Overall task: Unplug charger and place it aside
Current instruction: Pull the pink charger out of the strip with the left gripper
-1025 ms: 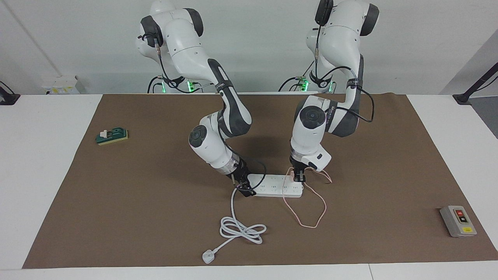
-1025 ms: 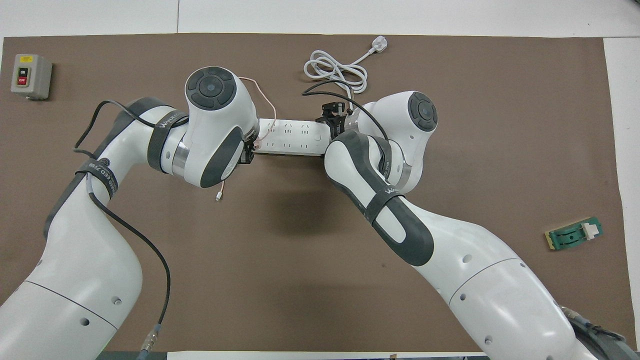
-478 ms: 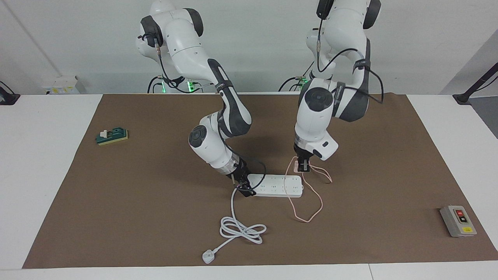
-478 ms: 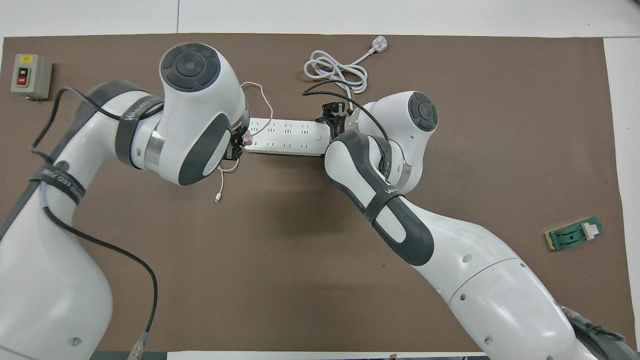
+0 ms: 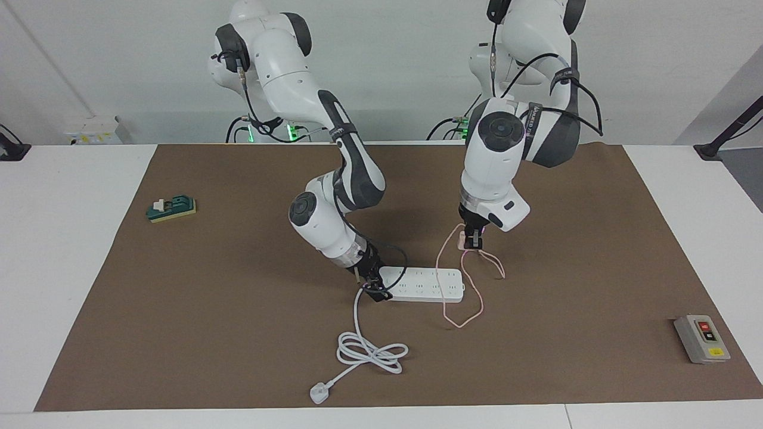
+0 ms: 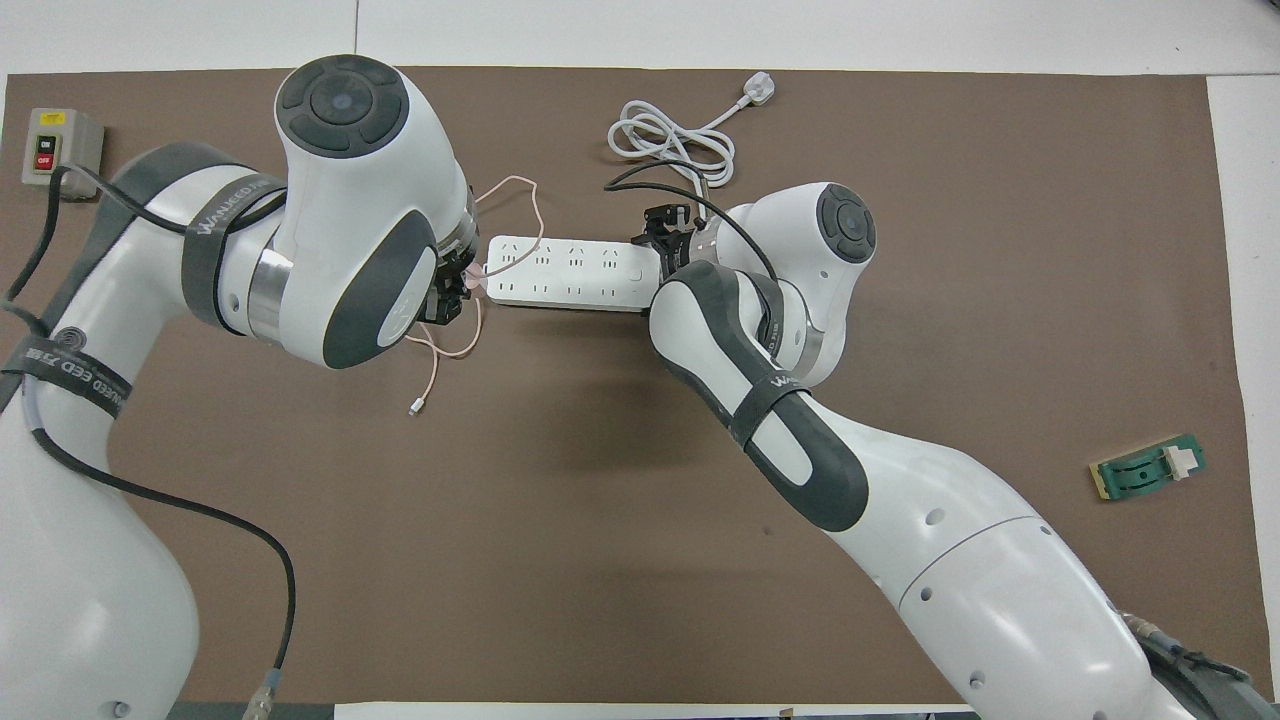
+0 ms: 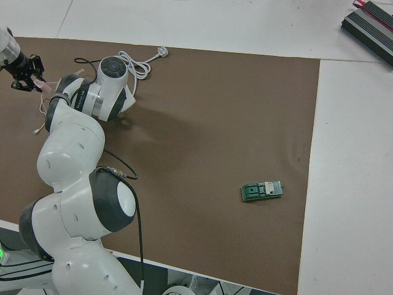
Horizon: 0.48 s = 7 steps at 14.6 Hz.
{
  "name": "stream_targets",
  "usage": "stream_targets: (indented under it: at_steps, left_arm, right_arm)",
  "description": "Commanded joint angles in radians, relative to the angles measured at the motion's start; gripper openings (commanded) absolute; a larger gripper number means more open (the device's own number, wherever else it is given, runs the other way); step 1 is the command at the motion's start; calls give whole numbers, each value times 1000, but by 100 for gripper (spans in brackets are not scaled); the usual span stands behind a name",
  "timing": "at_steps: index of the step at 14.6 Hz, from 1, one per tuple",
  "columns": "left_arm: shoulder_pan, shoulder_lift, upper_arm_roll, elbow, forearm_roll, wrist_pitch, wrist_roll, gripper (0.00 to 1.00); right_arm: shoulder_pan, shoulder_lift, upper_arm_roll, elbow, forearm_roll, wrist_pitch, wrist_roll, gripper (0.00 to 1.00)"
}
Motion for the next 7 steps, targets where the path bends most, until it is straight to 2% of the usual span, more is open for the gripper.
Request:
stream_targets:
  at_steps: [1, 5, 7]
  left_arm:
    - [10, -8, 6, 12, -8, -76, 180, 0]
    - [51, -47, 6, 0, 30, -104, 466, 0]
    - [80, -89, 6, -54, 35, -86, 678, 0]
  right_arm:
    - [-10, 23, 11, 10, 38, 36, -54, 0]
    - [-12, 23, 11, 10, 38, 36, -54, 0]
    - [-12, 22, 11, 9, 38, 36, -54, 0]
